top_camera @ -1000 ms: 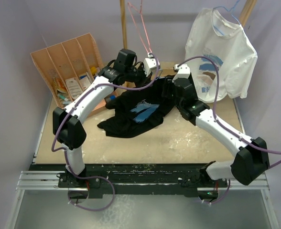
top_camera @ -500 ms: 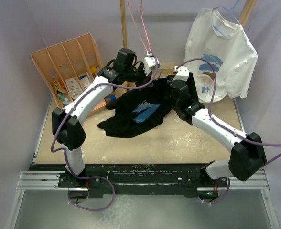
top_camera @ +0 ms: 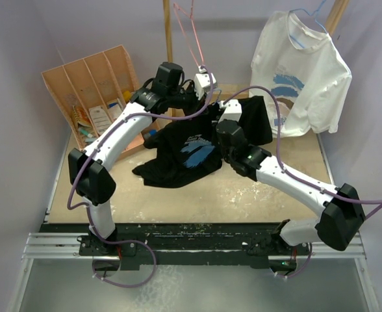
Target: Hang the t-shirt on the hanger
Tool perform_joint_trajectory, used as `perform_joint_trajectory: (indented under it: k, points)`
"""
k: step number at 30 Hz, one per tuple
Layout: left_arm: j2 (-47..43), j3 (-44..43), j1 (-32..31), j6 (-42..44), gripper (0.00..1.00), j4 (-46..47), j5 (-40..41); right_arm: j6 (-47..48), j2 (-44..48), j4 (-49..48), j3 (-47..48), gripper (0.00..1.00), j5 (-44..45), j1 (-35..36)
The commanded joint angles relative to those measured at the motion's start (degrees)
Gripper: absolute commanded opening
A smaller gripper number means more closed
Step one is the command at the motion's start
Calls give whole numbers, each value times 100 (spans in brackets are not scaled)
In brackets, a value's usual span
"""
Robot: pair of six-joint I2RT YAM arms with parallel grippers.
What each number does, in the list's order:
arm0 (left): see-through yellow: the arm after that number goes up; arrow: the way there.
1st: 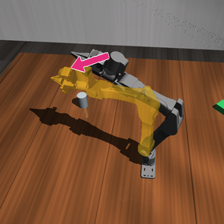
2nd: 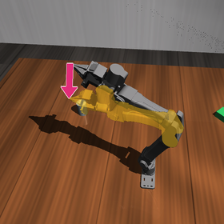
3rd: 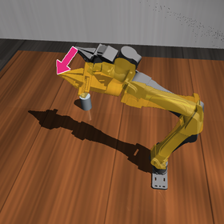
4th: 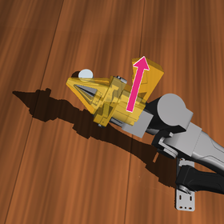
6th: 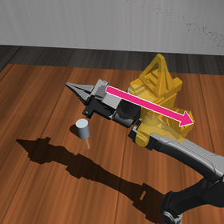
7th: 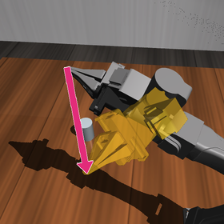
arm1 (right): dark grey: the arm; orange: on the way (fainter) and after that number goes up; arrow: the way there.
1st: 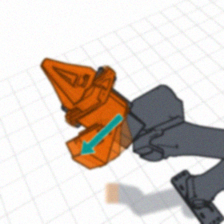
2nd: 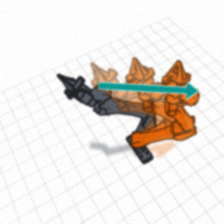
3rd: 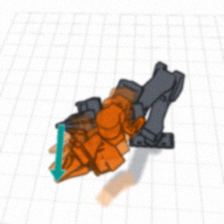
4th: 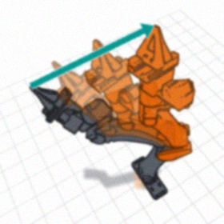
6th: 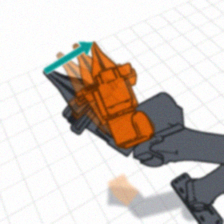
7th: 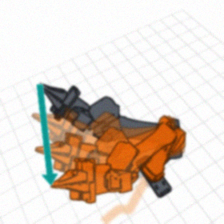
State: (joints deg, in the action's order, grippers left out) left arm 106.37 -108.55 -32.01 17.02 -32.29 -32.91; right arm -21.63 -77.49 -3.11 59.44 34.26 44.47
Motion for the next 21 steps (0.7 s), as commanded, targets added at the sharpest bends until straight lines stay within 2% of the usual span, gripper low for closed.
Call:
perform_joint_trajectory:
  k: [1, 2, 5, 9, 15, 18, 21]
  points:
    - [-466, -318, 2, -35, 0, 403, -91, -176, 268, 42, 157, 0, 100, 80]
    - [-514, -309, 2, 15, 0, 367, -159, -171, 341, 112, 194, 1, 91, 80]
    - [-717, -201, 10, 188, 0, 262, -381, -141, 768, 460, 428, 31, 100, 80]
    - [-1056, 95, 14, 517, 0, 131, -729, 78, 1660, 881, 734, 55, 125, 85]
    - [-1471, 617, 13, 835, 0, 158, -1130, 318, 2521, 1411, 1101, 61, 217, 80]
    - [-1591, 772, 19, 1161, 0, -11, -1577, 872, 2641, 1418, 1195, 65, 316, 78]
    - [-1673, 788, 19, 1707, 0, -455, -1930, 1577, 2480, 1698, 1552, 68, -56, 71]
